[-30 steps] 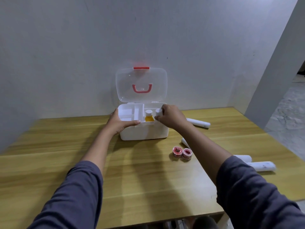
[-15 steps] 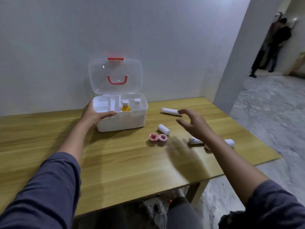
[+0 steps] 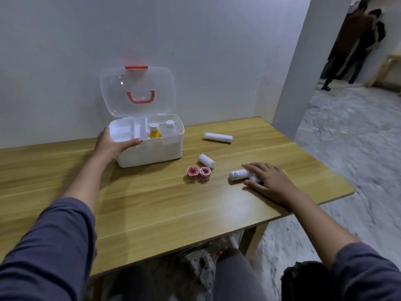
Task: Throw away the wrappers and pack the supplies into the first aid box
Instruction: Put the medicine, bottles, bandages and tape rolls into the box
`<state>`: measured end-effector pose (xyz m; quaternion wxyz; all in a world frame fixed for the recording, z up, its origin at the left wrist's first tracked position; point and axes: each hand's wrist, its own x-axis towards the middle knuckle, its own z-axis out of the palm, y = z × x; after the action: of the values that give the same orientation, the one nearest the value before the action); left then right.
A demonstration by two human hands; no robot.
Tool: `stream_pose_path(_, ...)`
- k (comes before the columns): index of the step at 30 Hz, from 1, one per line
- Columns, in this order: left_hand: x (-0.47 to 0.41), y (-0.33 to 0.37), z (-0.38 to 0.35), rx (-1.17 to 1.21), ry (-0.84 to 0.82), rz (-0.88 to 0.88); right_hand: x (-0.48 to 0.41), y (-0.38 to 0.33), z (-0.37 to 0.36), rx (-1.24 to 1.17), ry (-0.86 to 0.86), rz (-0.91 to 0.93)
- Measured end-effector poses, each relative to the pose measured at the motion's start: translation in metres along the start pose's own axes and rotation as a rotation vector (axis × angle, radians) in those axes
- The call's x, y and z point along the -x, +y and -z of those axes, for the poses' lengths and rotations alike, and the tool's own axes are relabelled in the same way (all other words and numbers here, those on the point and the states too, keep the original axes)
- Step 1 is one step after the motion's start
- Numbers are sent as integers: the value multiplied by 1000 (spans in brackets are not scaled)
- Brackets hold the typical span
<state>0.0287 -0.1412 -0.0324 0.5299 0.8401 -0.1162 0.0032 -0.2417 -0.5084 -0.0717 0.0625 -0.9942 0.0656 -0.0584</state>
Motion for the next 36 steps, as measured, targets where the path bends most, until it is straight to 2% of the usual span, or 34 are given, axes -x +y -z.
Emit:
stream_pose_path(5, 5, 4, -1, 1, 1, -7, -35, -32, -12, 110, 66, 107)
stream_pose_path(10, 9, 7, -5, 29, 14, -24, -60, -51, -22, 82, 154, 99)
stream_pose_path(13, 11, 7, -6, 33, 25, -20, -64, -54, -19, -87, 188, 26)
stream_pose_path(16, 11, 7, -5, 30, 22, -24, -69, -57, -7, -381, 277, -37)
stream_pose_path(21, 13, 8, -7, 41, 31, -25, -105, -95, 35, -900, 581, 0)
stream_pose_path(26, 10, 0, -11, 61, 63, -52, -164, -139, 66, -1253, 633, 55)
stream_pose_path(29, 11, 0, -11, 62, 57, -54, -194, -159, 77, -1356, 636, 85)
stream_pose_path(36, 15, 0, -13, 89, 80, -64, -239, -181, 64, -1381, 509, 194)
